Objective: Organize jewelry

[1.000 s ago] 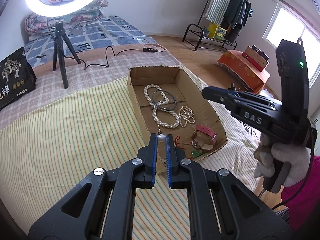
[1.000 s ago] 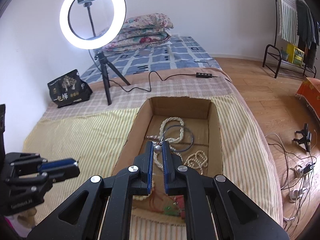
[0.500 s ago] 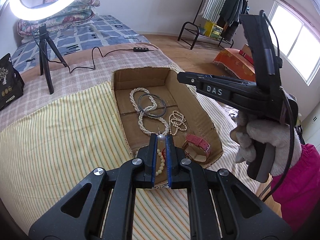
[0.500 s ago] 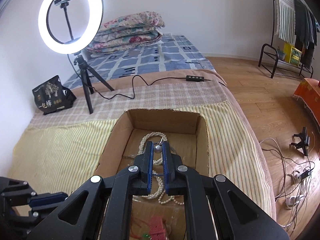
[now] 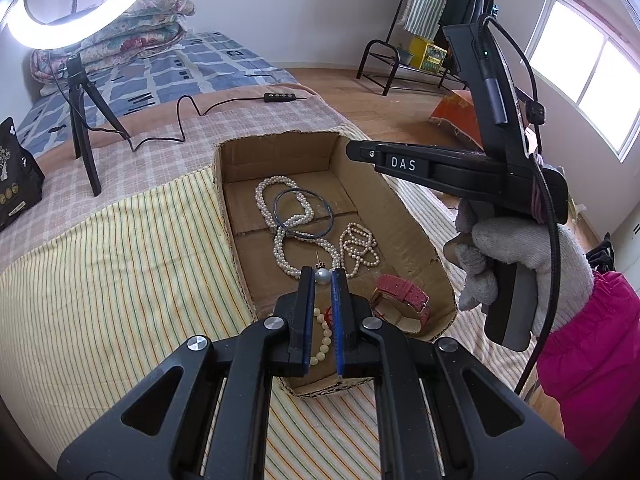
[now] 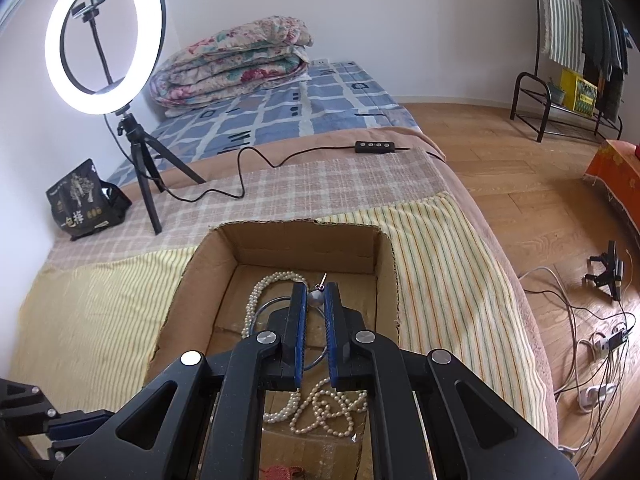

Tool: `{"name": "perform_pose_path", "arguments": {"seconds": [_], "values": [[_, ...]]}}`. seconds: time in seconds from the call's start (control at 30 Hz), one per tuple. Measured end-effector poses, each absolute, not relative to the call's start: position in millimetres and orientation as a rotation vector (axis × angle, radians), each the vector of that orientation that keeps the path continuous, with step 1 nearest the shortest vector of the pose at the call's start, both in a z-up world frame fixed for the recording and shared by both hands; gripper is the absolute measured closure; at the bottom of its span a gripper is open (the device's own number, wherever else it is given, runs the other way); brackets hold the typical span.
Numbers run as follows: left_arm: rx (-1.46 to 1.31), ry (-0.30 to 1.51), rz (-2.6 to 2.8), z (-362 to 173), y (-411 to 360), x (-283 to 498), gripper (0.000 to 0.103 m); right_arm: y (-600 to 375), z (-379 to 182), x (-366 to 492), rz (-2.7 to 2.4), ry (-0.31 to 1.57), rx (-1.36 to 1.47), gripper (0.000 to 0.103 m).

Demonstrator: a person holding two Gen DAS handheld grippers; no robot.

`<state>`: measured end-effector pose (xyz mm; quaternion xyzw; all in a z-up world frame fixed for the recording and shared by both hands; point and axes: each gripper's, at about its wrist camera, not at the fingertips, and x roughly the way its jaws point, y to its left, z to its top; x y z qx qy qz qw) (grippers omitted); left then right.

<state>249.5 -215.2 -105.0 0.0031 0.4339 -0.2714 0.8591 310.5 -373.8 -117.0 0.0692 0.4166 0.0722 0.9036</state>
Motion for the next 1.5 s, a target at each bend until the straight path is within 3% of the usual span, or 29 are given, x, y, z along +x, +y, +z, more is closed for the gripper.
{"name": "perform_pose_path", "arguments": {"seconds": [0.37, 0.4, 0.47, 0.53, 0.67, 0.77, 0.87, 1.5], "values": [[0.015, 0.904, -0.577, -103.8, -216.0, 248.3, 0.097, -373.2, -117.6, 311.1, 0.151, 0.868, 0.148, 0.095], [0.020, 0.903, -0.577, -103.2, -215.9, 247.5, 0.097, -372.7, -117.3, 311.3, 0.148, 0.868, 0.145, 0.092], [0.026, 0.903, -0.577, -103.2, -215.9, 246.9, 0.097, -372.1, -117.4, 310.9, 0.147, 0.867, 0.148, 0.072], [0.032, 0.908, -0.578, -103.4, -216.0, 246.5, 0.096, -372.1, -116.1, 309.7, 0.140, 0.858, 0.149, 0.057], [0.036, 0.892, -0.571, -101.7, -214.7, 243.3, 0.057, -371.8, -111.9, 308.2, 0.111, 0.840, 0.137, 0.042], [0.047, 0.880, -0.572, -99.1, -214.5, 240.7, 0.054, -370.9, -107.9, 306.4, 0.098, 0.829, 0.122, 0.035], [0.051, 0.868, -0.567, -96.7, -212.5, 238.0, 0.038, -369.0, -104.6, 305.6, 0.061, 0.831, 0.098, 0.023], [0.074, 0.745, -0.535, -57.8, -185.4, 203.2, 0.031, -353.4, -58.5, 269.1, 0.032, 0.777, 0.035, 0.023]]}}
